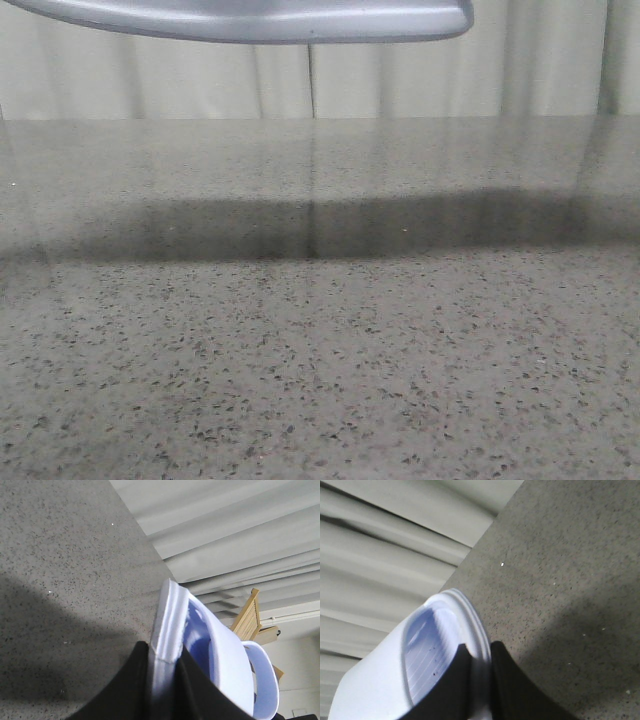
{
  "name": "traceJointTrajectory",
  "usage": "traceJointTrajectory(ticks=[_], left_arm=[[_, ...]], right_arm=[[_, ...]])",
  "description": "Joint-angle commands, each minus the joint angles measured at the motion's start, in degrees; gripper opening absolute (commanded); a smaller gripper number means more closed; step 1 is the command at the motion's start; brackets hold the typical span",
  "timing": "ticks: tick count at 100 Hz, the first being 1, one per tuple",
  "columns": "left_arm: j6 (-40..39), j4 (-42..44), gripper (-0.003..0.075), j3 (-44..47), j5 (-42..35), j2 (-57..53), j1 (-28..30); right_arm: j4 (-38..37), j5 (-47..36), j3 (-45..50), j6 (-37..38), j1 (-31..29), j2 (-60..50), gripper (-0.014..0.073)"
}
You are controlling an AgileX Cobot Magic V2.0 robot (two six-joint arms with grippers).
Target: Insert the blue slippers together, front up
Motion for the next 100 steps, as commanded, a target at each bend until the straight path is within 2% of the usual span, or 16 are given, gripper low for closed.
traceJointTrajectory(ticks=[1, 38, 76, 100], left_arm=[[-1.79, -5.20, 0.0016, -1.66, 2.05, -0.73, -0.52], [-7.68, -5.20, 0.0016, -1.66, 5.65, -0.73, -0.52], [-7.88, -5.20, 0.0016, -1.66, 9.40, -0.73, -0.52], [-7.88, -5.20, 0.0016, -1.66, 9.77, -0.73, -0.52]], right_arm=[[0.99, -5.24, -1.93, -0.88, 2.56, 1.21, -0.0107], [1.24, -14.96, -1.93, -0.88, 13.81, 6.77, -0.0107], [2.48, -21.40, -2.03, -0.88, 25.52, 15.98, -0.0107], [2.17, -23.92, -2.03, -0.88, 26.67, 16.50, -0.0107]])
